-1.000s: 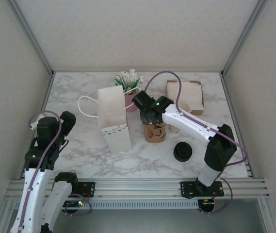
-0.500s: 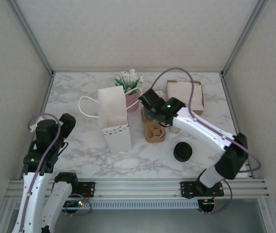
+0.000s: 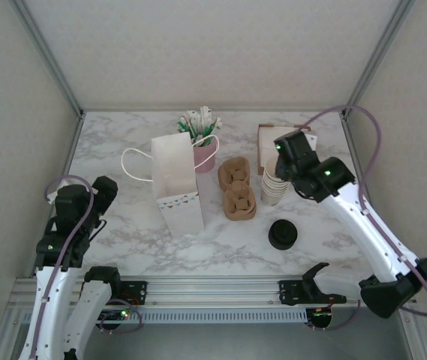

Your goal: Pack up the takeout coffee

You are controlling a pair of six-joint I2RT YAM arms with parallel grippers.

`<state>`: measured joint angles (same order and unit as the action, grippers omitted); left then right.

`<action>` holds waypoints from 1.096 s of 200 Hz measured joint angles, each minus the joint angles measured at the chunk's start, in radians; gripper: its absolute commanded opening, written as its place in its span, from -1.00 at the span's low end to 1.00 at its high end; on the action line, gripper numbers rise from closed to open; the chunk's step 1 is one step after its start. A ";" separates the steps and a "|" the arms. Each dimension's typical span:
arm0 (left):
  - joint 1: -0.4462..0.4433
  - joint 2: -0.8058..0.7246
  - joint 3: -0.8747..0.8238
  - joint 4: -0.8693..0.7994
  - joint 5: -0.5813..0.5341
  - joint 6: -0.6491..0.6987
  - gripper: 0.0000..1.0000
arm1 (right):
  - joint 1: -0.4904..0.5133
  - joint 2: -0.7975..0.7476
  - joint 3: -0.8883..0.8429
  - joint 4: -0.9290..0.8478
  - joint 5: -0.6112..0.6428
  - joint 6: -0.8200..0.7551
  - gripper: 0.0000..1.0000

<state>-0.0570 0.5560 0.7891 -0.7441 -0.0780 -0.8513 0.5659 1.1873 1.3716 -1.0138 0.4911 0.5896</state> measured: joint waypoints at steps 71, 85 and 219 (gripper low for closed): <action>0.000 0.021 -0.001 0.010 0.018 -0.007 0.79 | -0.167 0.018 -0.135 0.076 -0.187 0.014 -0.29; 0.000 0.035 -0.001 0.011 0.018 -0.007 0.78 | -0.169 0.022 -0.135 0.099 -0.204 0.018 -0.30; 0.000 0.055 -0.006 0.029 0.021 -0.010 0.74 | -0.193 0.073 -0.134 0.135 -0.205 0.000 -1.00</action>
<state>-0.0570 0.6113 0.7826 -0.7151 -0.0570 -0.8616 0.3729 1.2602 1.2377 -0.8783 0.2859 0.5896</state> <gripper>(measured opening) 0.871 0.053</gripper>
